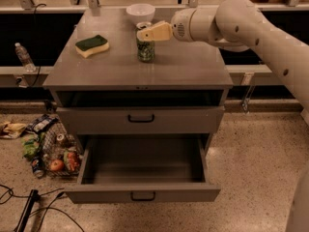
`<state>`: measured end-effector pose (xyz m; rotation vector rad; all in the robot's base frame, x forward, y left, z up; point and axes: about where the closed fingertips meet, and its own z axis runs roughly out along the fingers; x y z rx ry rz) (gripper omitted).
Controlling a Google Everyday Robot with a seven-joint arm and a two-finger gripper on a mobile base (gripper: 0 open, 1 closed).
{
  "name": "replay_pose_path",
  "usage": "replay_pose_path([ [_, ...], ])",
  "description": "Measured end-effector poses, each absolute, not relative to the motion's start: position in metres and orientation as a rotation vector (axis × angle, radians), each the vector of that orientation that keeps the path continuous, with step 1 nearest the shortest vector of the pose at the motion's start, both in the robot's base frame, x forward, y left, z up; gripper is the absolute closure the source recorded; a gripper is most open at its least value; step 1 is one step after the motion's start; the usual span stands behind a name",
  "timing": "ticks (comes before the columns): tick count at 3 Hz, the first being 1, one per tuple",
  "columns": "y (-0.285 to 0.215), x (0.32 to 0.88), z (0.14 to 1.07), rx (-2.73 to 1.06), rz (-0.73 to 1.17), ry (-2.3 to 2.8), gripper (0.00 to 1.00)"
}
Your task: Place green can into middle drawer
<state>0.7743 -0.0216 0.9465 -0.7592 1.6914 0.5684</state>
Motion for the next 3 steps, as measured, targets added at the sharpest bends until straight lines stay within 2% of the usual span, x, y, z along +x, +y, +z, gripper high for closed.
replay_pose_path([
  [1, 0.009, 0.78, 0.924, -0.861, 0.521, 1.692, 0.0],
  [2, 0.015, 0.785, 0.902, -0.873, 0.504, 1.722, 0.0],
  [3, 0.024, 0.797, 0.895, -0.883, 0.503, 1.703, 0.18],
])
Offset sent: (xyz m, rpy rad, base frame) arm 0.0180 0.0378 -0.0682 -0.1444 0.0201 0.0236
